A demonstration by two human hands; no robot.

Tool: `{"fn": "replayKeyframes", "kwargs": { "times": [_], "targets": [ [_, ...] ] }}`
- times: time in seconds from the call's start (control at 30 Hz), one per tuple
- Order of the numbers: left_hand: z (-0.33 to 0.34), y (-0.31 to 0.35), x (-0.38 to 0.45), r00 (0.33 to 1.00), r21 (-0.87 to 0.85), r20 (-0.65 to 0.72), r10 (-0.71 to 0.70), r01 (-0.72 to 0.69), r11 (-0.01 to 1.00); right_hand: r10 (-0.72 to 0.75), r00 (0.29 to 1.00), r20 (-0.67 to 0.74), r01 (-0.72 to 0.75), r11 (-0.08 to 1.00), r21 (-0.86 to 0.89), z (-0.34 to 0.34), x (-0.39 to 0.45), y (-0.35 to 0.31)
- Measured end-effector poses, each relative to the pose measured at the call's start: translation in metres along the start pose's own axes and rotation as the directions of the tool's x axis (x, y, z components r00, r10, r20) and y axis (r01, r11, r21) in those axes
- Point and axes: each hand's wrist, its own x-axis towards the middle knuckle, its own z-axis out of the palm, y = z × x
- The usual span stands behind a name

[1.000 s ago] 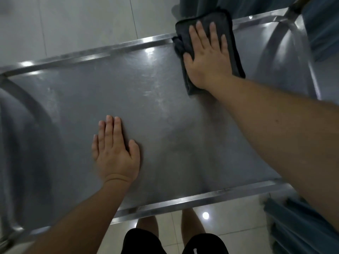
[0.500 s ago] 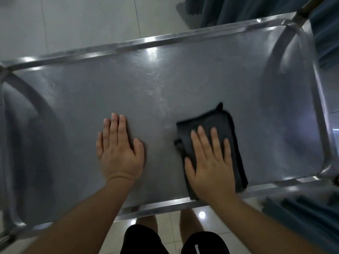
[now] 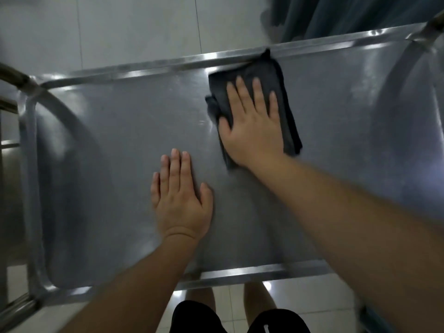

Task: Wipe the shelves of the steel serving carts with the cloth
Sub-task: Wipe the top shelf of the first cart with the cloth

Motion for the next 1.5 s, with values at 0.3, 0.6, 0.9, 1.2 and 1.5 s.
{"fn": "replayKeyframes", "kwargs": {
  "times": [0.3, 0.6, 0.9, 1.2, 1.5],
  "targets": [
    [0.0, 0.001, 0.001, 1.0, -0.032, 0.003, -0.01, 0.01, 0.999, 0.013, 0.999, 0.035, -0.012, 1.0, -0.013, -0.006, 0.038, -0.014],
    [-0.012, -0.002, 0.007, 0.997, -0.141, 0.079, -0.019, 0.03, 0.99, 0.034, 0.999, -0.028, -0.034, 0.999, 0.006, 0.015, -0.145, -0.029],
    [-0.065, -0.043, 0.025, 0.982, -0.476, 0.183, 0.054, 0.04, 0.879, -0.023, 0.994, 0.105, 0.025, 1.0, -0.016, 0.031, -0.264, -0.042],
    [-0.047, -0.131, -0.001, 0.991, -0.02, 0.083, 0.108, -0.107, 0.994, 0.01, 0.998, 0.059, -0.01, 1.0, -0.016, 0.02, -0.142, -0.075],
    [-0.034, -0.139, 0.001, 0.99, -0.024, -0.031, 0.134, -0.135, 0.991, 0.077, 0.992, 0.103, -0.072, 0.996, -0.051, 0.003, 0.069, -0.111]
  ]
}}
